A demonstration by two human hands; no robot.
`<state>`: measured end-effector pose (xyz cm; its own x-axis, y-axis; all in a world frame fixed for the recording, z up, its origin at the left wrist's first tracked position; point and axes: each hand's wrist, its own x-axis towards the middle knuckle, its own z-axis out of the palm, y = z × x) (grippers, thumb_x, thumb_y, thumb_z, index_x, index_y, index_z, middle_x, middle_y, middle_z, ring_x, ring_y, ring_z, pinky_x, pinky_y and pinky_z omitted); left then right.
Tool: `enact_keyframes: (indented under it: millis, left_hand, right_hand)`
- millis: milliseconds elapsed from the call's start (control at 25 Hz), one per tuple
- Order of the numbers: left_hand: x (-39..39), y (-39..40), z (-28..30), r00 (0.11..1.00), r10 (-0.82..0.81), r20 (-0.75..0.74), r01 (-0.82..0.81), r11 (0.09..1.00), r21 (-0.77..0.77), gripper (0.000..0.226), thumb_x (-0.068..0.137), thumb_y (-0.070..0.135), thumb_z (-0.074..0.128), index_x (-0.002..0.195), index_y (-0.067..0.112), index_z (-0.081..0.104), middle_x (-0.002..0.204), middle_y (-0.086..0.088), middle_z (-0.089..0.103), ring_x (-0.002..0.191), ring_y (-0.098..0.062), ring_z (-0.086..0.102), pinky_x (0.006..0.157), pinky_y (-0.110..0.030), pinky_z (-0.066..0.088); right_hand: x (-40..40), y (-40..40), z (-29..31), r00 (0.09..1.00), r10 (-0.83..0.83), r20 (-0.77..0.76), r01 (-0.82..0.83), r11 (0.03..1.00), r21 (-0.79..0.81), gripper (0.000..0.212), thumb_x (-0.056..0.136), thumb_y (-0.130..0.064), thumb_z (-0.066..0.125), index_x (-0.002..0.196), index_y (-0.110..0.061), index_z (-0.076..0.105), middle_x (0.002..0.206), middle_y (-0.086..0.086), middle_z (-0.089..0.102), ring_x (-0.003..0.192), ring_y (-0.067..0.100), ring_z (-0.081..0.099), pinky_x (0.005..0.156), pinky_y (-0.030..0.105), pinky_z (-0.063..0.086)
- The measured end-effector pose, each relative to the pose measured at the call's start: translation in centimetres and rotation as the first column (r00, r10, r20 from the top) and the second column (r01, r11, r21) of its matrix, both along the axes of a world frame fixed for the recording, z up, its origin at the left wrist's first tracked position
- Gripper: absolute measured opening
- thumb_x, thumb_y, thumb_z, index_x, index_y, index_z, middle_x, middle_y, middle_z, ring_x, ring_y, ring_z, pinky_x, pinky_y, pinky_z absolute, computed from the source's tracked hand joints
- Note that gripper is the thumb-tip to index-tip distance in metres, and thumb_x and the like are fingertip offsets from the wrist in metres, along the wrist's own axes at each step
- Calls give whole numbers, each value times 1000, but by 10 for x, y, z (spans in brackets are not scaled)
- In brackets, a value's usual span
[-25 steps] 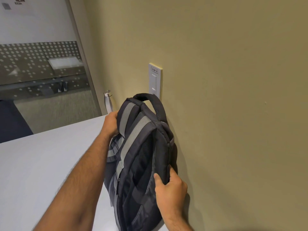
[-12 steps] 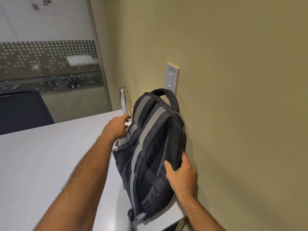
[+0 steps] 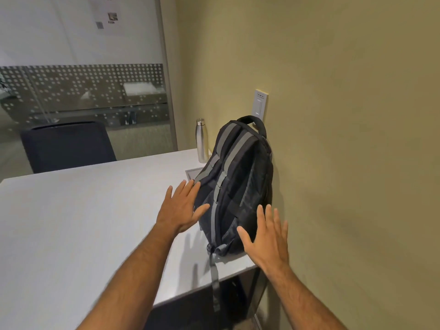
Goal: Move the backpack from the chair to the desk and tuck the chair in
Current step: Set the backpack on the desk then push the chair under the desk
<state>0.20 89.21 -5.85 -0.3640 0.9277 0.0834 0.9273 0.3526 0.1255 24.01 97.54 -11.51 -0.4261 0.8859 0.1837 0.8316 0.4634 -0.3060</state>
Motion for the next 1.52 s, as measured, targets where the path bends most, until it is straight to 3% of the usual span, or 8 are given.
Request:
enact_keyframes:
  millis: [240,400,560,800,960,1240,1520]
  left_hand:
    - [53,-80,-14,996,55,-66,-55,998,8,116,61,88,-26,158,30,-1,169,-2,-1,156,-25,-3,125,-58,2]
    - [81,-133,-15,992,59,-111,-57,998,20,112,65,88,-21,158,31,0,168,-1,-4,155,-26,-6,124,-57,-4]
    - [113,-193,-13,985,97,-141,-93,995,29,108,67,87,-19,158,30,-2,168,0,-8,155,-25,-8,123,-55,-7]
    - [142,-284,-8,974,162,-161,-160,987,23,104,71,86,-17,157,31,-6,165,2,-15,154,-24,-12,123,-56,-9]
    - [136,-337,-5,958,217,-187,-226,974,-30,98,75,83,-9,157,30,-10,166,1,-16,154,-23,-14,123,-55,-9]
    - [106,-429,-9,953,266,-148,-277,959,-65,109,67,88,-17,158,28,-8,167,1,-13,154,-21,-12,124,-55,-5]
    - [46,-534,-11,968,236,-88,-241,969,-56,102,73,86,-5,158,29,-5,168,1,-9,155,-21,-9,123,-55,-6]
  right_hand:
    - [23,-62,6,993,98,59,-103,991,83,97,87,-82,26,161,-21,6,169,12,0,155,32,-5,123,60,-3]
    - [47,-100,12,988,140,67,-146,985,88,104,81,-86,13,160,-21,-1,169,11,-6,155,31,-9,122,61,-5]
    - [78,-141,10,984,172,47,-176,978,114,106,82,-87,19,161,-17,4,169,12,1,155,33,-2,122,62,0]
    - [97,-201,15,975,222,27,-224,971,87,109,79,-89,14,160,-18,-4,169,10,-6,155,31,-7,123,63,3]
    - [92,-242,12,964,265,33,-267,962,60,107,82,-89,14,159,-19,-9,168,10,-13,154,31,-14,123,62,-2]
    - [67,-318,12,948,318,25,-319,946,57,108,82,-88,7,160,-15,-5,168,13,-9,154,30,-12,122,63,-1]
    - [16,-447,2,946,323,11,-323,946,24,106,85,-86,13,160,-14,-5,168,12,-10,154,28,-13,122,62,-3]
